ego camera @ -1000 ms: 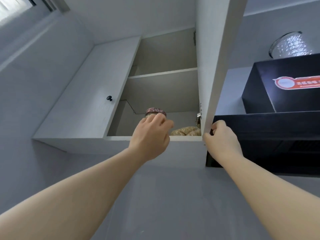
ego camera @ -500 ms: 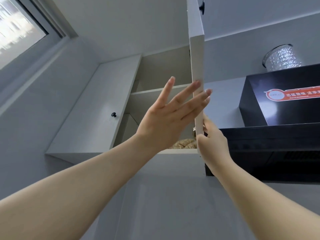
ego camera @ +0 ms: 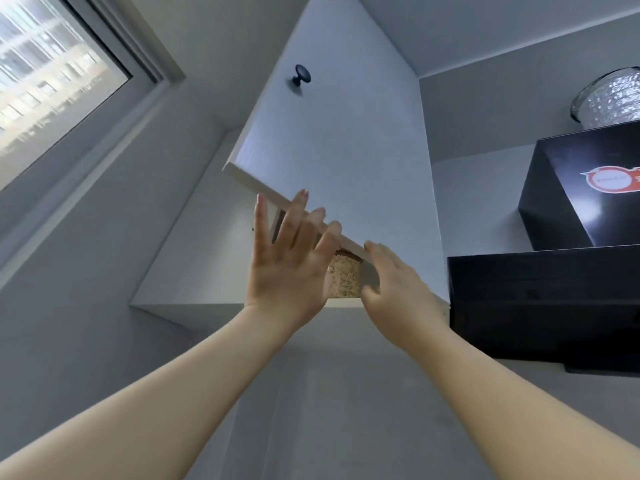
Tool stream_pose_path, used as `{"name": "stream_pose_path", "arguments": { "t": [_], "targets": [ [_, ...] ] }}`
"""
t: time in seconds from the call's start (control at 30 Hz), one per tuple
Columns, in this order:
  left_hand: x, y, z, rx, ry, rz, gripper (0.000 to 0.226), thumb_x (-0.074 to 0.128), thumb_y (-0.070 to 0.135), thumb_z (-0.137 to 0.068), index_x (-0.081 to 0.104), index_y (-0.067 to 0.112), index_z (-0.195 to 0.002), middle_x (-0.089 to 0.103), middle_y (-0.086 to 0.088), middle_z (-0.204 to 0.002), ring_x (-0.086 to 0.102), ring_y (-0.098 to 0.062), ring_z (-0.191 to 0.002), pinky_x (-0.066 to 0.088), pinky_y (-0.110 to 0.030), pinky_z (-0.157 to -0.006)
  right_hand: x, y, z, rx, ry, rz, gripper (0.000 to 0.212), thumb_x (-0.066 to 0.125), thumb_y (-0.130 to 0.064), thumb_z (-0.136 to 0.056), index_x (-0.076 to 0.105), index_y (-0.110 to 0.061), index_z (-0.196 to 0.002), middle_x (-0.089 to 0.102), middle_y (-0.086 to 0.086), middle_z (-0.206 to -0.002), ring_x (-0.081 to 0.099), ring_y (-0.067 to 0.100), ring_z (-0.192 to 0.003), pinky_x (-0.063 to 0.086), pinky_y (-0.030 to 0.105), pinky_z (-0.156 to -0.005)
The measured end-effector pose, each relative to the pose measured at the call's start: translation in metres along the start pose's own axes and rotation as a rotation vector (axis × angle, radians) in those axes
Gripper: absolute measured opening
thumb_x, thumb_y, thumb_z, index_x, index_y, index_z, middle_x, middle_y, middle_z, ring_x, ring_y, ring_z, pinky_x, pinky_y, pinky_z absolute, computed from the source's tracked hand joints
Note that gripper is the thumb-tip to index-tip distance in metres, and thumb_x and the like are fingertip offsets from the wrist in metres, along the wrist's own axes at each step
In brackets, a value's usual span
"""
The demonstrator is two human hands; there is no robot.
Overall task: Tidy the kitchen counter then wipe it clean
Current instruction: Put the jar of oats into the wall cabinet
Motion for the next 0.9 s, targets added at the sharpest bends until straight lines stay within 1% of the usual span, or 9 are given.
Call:
{"name": "stream_pose_path", "arguments": {
  "t": [0.07, 0.13, 0.2, 0.23, 0.27, 0.37, 0.47, 0.6, 0.9],
  "targets": [
    [0.013, -0.008, 0.013, -0.059, -0.154, 0.004, 0.050, 0.025, 0.020, -0.074, 0.046, 0.016, -0.119, 0.056, -0.008, -0.123, 0.034, -0.030, -0.133, -0.001, -0.056, -0.110, 0.017, 0.000, -0.005, 0.002, -0.060, 0.094, 0.067, 0.040, -0.021, -0.093, 0.006, -0.027, -0.150, 0.005, -0.008, -0.159, 0.013, 0.016, -0.145, 0.022, 0.038, -0.116],
    [0.022, -0.015, 0.024, -0.110, -0.306, 0.000, 0.057, 0.027, 0.024, -0.075, 0.043, 0.018, -0.129, 0.051, -0.009, -0.132, 0.031, -0.031, -0.138, -0.005, -0.057, -0.109, 0.032, 0.001, -0.008, 0.010, -0.120, 0.164, 0.070, 0.040, -0.025, -0.093, 0.001, -0.028, -0.151, -0.002, -0.008, -0.159, 0.005, 0.015, -0.147, 0.014, 0.039, -0.118],
    [0.038, -0.022, 0.039, -0.145, -0.476, -0.022, 0.062, 0.031, 0.026, -0.086, 0.021, 0.021, -0.146, 0.023, -0.007, -0.152, 0.005, -0.029, -0.146, -0.014, -0.057, -0.109, 0.049, 0.005, -0.012, 0.025, -0.166, 0.231, 0.070, 0.038, -0.028, -0.094, -0.002, -0.028, -0.151, -0.006, -0.009, -0.159, -0.001, 0.015, -0.147, 0.006, 0.039, -0.119],
    [0.049, -0.025, 0.047, -0.151, -0.566, 0.004, 0.065, 0.032, 0.028, -0.090, 0.007, 0.022, -0.150, 0.008, -0.005, -0.155, -0.009, -0.026, -0.146, -0.016, -0.056, -0.110, 0.056, 0.008, -0.015, 0.037, -0.188, 0.267, 0.069, 0.038, -0.029, -0.095, -0.003, -0.028, -0.151, -0.008, -0.009, -0.159, -0.003, 0.015, -0.147, 0.004, 0.039, -0.119],
    [0.059, -0.027, 0.055, -0.162, -0.664, 0.037, 0.069, 0.034, 0.029, -0.091, -0.002, 0.024, -0.150, -0.001, -0.001, -0.156, -0.016, -0.024, -0.145, -0.016, -0.055, -0.110, 0.064, 0.012, -0.016, 0.049, -0.206, 0.305, 0.069, 0.037, -0.030, -0.095, -0.004, -0.027, -0.150, -0.009, -0.009, -0.159, -0.004, 0.015, -0.147, 0.002, 0.039, -0.119],
    [0.091, -0.031, 0.074, -0.185, -0.812, 0.179, 0.077, 0.039, 0.029, -0.090, -0.009, 0.025, -0.150, -0.008, 0.003, -0.157, -0.018, -0.021, -0.145, -0.012, -0.052, -0.114, 0.086, 0.023, -0.021, 0.073, -0.229, 0.392, 0.070, 0.037, -0.032, -0.095, -0.005, -0.025, -0.150, -0.010, -0.008, -0.159, -0.008, 0.017, -0.147, 0.000, 0.041, -0.120],
    [0.118, -0.030, 0.088, -0.192, -0.889, 0.298, 0.082, 0.045, 0.029, -0.088, -0.009, 0.026, -0.150, -0.010, 0.005, -0.156, -0.017, -0.019, -0.145, -0.009, -0.048, -0.116, 0.104, 0.031, -0.025, 0.080, -0.219, 0.463, 0.071, 0.037, -0.031, -0.095, -0.007, -0.024, -0.150, -0.010, -0.008, -0.159, -0.009, 0.018, -0.147, -0.002, 0.042, -0.119],
    [0.145, -0.025, 0.102, -0.198, -0.918, 0.398, 0.087, 0.049, 0.029, -0.086, -0.011, 0.027, -0.149, -0.010, 0.006, -0.156, -0.018, -0.018, -0.145, -0.006, -0.047, -0.118, 0.118, 0.039, -0.030, 0.082, -0.196, 0.547, 0.070, 0.038, -0.029, -0.095, -0.005, -0.022, -0.150, -0.009, -0.008, -0.159, -0.009, 0.020, -0.147, -0.002, 0.045, -0.118],
    [0.177, -0.012, 0.119, -0.232, -0.977, 0.545, 0.091, 0.052, 0.029, -0.084, -0.011, 0.031, -0.149, -0.010, 0.009, -0.156, -0.016, -0.015, -0.145, -0.004, -0.046, -0.118, 0.132, 0.052, -0.035, 0.110, -0.246, 0.609, 0.071, 0.038, -0.030, -0.095, -0.005, -0.021, -0.151, -0.010, -0.009, -0.158, -0.011, 0.021, -0.146, -0.002, 0.050, -0.116]
  ]
}}
Point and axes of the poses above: each hand's wrist, its own z-axis away from the middle knuckle, its own x-axis out of the palm, y = z × x, the point moved 4 cm from there along -z, towards the middle knuckle
